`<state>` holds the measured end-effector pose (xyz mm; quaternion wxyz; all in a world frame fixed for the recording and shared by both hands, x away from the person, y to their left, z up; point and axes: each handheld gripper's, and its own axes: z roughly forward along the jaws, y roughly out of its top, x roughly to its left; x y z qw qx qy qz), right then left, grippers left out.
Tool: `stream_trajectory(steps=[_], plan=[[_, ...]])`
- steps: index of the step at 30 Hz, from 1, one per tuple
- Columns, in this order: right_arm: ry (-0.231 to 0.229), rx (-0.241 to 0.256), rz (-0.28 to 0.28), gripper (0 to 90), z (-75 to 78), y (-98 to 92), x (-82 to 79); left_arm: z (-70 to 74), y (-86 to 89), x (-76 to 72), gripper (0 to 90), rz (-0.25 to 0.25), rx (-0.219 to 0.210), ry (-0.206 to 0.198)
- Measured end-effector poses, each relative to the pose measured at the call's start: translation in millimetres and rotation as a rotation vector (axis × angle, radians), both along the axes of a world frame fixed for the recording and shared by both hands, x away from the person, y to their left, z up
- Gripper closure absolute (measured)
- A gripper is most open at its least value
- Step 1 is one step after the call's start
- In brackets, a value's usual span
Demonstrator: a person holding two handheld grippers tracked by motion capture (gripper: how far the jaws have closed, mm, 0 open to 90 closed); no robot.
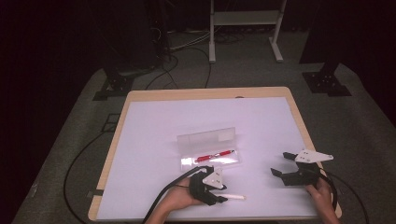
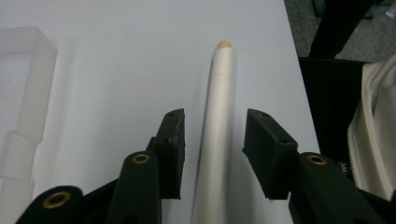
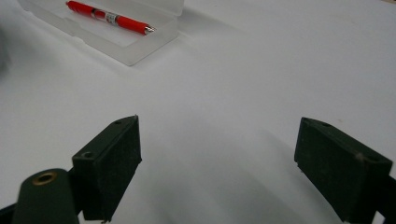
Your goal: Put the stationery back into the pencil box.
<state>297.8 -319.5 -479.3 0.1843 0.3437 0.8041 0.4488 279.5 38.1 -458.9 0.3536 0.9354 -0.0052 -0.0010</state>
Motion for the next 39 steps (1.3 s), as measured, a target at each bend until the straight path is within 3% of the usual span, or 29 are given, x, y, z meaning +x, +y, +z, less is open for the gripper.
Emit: stream_trajectory(steps=[15,30,39], plan=[[0.000,0.004,-0.001,13.8,0.0,-0.6,0.3,-2.8,0.0,0.1,76.0,-0.019,0.030,-0.008],[0.001,0.003,0.000,13.8,0.0,-0.4,0.3,-1.9,-0.2,-1.6,78.7,-0.003,0.025,-0.033],[-0.001,0.002,-0.001,13.8,0.0,-0.4,0.2,7.6,4.4,2.6,78.8,0.033,-0.008,-0.059]])
